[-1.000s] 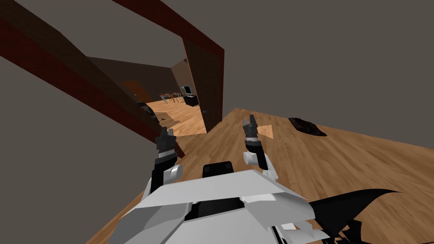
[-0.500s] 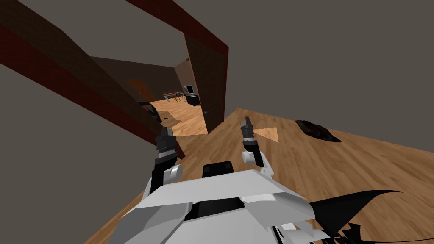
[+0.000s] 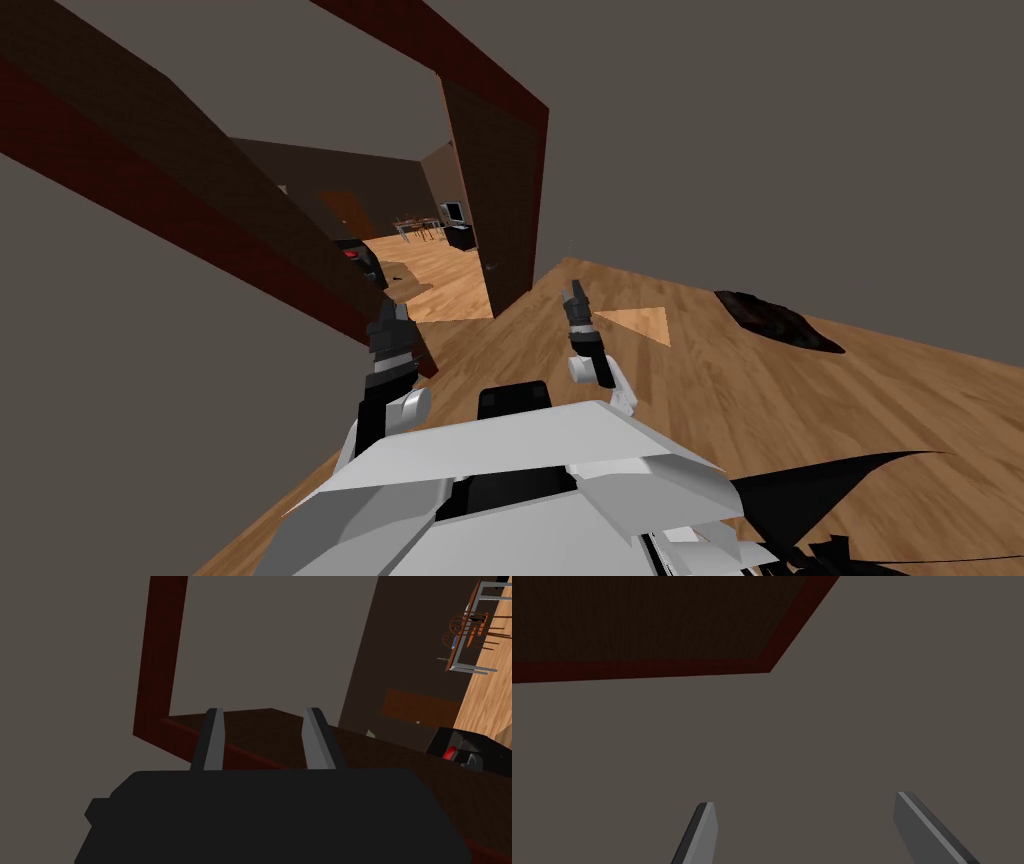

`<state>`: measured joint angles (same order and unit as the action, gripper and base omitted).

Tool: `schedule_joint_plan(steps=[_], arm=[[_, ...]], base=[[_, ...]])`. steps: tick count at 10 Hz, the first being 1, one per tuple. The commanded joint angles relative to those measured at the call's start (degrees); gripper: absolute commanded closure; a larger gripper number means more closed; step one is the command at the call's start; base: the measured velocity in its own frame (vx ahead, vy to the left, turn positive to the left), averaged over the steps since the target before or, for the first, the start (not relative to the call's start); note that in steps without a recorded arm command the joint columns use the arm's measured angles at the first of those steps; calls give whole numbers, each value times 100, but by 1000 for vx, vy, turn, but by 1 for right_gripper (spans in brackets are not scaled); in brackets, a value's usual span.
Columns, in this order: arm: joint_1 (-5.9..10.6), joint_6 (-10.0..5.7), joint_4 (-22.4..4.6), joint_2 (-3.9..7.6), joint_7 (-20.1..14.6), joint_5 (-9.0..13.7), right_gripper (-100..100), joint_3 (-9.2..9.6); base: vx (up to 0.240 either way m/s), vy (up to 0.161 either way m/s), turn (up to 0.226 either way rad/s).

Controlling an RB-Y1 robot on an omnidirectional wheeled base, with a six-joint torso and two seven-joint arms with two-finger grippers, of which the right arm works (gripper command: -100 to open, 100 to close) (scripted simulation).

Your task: Push the door open

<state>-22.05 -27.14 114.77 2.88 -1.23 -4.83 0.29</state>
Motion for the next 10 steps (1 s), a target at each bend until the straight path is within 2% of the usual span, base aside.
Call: schedule_joint_plan(steps=[1, 10], arm=[[49, -57, -172, 36, -36, -19, -100, 7], [448, -318, -1228, 183, -203, -139, -100, 41]], base=[[101, -11, 56], [98, -17, 77]])
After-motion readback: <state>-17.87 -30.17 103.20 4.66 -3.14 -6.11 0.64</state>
